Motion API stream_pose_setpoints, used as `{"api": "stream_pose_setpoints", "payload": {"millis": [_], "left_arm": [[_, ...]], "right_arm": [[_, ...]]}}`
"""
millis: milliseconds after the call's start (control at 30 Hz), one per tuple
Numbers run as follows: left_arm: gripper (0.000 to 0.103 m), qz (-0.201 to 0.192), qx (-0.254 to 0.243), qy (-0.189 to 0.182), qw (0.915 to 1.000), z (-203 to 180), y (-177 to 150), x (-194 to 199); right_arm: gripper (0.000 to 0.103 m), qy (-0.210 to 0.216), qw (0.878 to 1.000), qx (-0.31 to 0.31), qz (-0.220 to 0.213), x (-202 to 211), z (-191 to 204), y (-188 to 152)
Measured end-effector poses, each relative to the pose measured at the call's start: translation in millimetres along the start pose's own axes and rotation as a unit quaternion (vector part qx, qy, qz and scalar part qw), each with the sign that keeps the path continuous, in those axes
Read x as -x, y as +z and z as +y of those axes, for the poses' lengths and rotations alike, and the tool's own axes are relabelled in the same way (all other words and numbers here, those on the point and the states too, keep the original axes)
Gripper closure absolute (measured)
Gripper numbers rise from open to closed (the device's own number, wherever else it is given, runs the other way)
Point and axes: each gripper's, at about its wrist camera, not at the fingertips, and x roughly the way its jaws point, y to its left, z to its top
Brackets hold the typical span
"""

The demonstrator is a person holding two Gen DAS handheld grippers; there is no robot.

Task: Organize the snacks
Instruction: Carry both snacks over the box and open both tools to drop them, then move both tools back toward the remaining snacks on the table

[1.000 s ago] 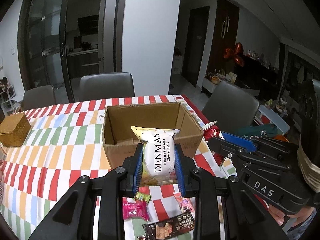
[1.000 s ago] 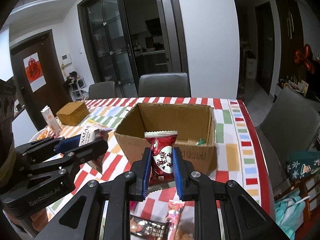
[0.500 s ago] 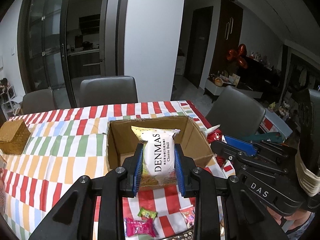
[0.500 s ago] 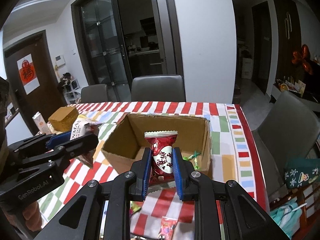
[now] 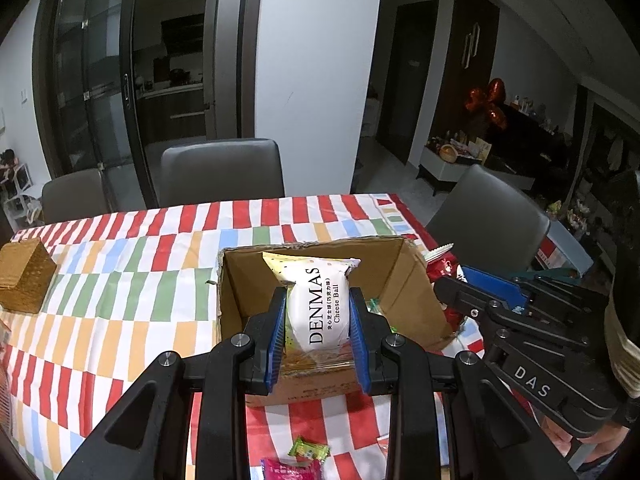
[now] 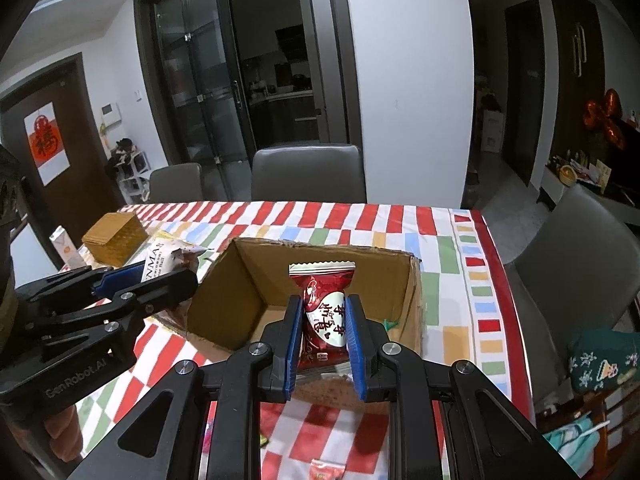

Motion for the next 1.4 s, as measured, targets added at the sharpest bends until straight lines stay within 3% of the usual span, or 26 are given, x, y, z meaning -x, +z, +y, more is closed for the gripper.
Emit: {"api": "stream_pose_setpoints", "payload": {"millis": [300,367,400,467,633,1067,1400], "left_arm": [[0.073,0.022,-0.007,0.015,0.9996,1.6,6.4,-30.7],[0.069,0.020,-0.013,0.026,0.9994,3.1,7.2,-34.2],[0.061,0.019,-0.014,0.034,0.9991,4.4,7.1,-34.5],[0.057,0.013,-0.015,0.039,0.9990,5.8,4.7,-30.9],[0.048,0.006,-0.018,0.047,0.9987,6.4,-8.3,-10.3],[0.045,-0.028,-0.032,0.048,0.9979,-6.1,-56.0,67.9],[0.041,-0.034,-0.046,0.049,0.9972,-18.4,-99.6,101.9]], "right_arm": [[0.081,-0.004,1.000,-0.006,0.030,-33.4,-3.1,7.2],[0.080,-0.002,0.999,-0.009,0.036,-37.7,-3.2,8.0],[0.079,-0.002,0.999,-0.010,0.036,-38.7,-2.9,7.9],[0.065,-0.009,0.999,-0.010,0.036,-39.3,-3.8,7.8],[0.061,-0.020,1.000,0.000,0.024,-24.6,-0.9,1.4],[0.055,-0.015,1.000,0.019,-0.017,47.3,21.1,-47.3],[0.045,-0.036,0.999,0.007,-0.008,79.7,17.9,-86.9]]}}
